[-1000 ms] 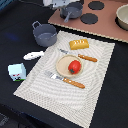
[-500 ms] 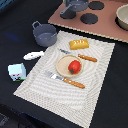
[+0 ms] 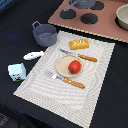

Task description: Interact with the objects in diverse but meaningful ways.

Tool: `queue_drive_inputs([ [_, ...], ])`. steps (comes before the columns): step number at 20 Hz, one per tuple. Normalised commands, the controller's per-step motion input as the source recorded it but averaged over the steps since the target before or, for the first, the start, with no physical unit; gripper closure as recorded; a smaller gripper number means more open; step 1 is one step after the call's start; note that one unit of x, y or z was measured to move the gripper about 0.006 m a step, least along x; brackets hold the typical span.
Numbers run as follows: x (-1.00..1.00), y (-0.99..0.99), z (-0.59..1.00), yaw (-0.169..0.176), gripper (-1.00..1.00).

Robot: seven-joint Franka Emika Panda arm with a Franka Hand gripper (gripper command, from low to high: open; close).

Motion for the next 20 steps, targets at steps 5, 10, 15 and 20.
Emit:
queue_drive_inputs([
  [5,1.00,0.24,0.28,-0.027,1.00],
  [10,0.89,0.15,0.03,-0.033,1.00],
  [15,0.47,0.17,-0.07,-0.001,1.00],
  [20,-0.08,0.20,-0.01,0.021,1.00],
])
